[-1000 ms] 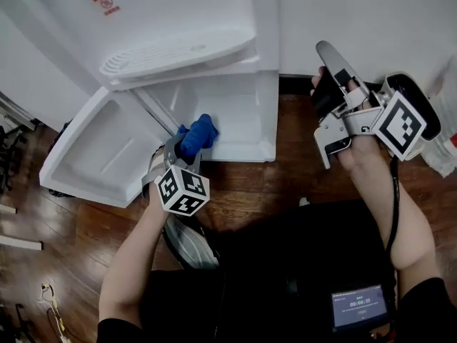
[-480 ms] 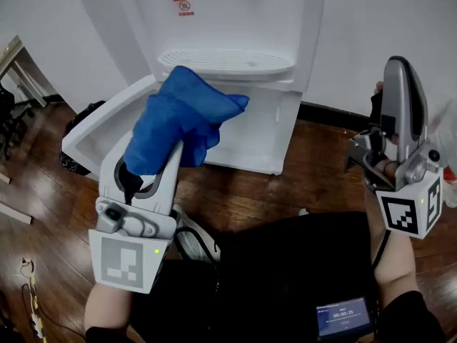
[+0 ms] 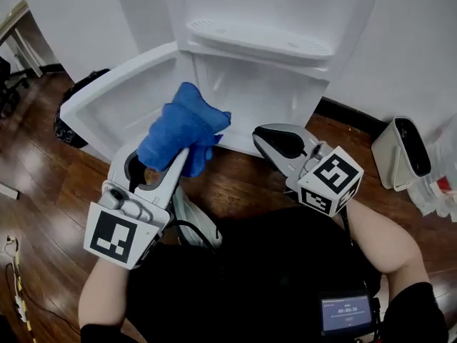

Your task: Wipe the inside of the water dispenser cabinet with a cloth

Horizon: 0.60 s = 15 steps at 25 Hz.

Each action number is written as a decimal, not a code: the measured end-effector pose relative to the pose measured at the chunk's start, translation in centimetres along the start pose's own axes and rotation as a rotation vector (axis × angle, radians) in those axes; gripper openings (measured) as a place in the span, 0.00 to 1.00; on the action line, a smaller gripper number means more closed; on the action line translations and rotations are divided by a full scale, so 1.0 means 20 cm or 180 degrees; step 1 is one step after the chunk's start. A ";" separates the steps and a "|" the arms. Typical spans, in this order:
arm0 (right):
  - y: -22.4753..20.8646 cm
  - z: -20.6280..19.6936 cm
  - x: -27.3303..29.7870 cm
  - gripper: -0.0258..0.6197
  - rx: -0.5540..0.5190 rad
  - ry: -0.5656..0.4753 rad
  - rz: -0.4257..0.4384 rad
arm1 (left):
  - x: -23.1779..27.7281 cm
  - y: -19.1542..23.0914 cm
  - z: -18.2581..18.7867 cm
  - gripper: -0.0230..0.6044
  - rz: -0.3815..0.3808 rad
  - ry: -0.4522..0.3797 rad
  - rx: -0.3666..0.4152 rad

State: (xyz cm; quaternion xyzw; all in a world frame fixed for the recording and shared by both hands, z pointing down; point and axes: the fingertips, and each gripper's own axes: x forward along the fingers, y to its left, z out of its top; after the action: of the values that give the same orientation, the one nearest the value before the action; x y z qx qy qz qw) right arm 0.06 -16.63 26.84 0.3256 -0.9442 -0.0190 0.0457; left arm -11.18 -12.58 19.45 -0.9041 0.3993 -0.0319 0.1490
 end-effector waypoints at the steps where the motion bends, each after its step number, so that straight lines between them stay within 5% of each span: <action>1: 0.00 -0.03 0.01 0.06 -0.0046 0.0046 -0.0009 | 0.03 -0.03 -0.07 0.24 -0.0175 0.0134 -0.0024; 5: 0.01 0.00 -0.01 0.06 -0.0062 0.0014 0.0003 | 0.16 -0.05 -0.23 0.24 -0.0491 0.0463 -0.0449; 15: 0.03 0.03 -0.04 0.06 0.0008 -0.0060 0.0092 | 0.15 -0.19 -0.48 0.24 -0.0718 0.0669 -0.0451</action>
State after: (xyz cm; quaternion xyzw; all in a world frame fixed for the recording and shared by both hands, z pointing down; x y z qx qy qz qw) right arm 0.33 -15.68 26.13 0.3117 -0.9492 -0.0202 0.0367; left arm -8.13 -14.61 29.56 -0.9431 0.3099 -0.1146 0.0378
